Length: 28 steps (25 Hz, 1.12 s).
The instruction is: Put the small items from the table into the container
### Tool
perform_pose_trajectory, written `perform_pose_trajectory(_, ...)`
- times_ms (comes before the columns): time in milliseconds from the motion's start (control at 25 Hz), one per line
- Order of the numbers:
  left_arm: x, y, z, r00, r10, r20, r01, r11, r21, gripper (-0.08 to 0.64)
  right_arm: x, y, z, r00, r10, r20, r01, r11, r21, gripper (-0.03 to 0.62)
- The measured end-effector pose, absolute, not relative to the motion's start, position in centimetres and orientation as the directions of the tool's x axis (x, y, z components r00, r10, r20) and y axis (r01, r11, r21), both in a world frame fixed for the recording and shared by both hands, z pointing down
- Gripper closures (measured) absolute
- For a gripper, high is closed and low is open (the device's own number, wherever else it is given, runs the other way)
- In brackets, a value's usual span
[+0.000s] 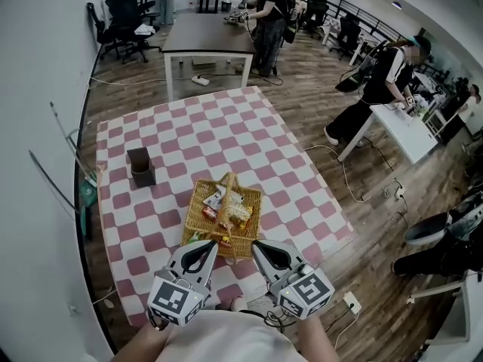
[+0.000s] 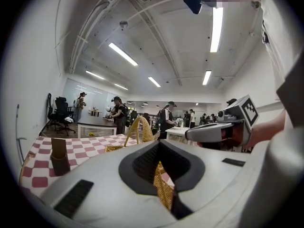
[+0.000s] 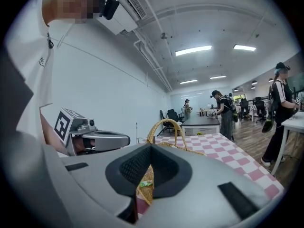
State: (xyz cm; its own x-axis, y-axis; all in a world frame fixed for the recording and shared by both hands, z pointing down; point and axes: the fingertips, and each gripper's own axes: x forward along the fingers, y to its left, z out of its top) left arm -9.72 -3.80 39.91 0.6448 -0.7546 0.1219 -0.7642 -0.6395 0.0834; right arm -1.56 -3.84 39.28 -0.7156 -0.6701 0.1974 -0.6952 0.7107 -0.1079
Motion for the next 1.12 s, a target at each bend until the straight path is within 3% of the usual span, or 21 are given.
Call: perform_pose_trajectory(1120, -10.5, -1.2, 39.2, 0.575, -0.809, 0.122, -0.818, -0.572, 0.062, 0.566, 1.7, 0.1, 38.6, -0.698, -0.695, 0.173, -0.712, 0.698, -0.073, 0.589)
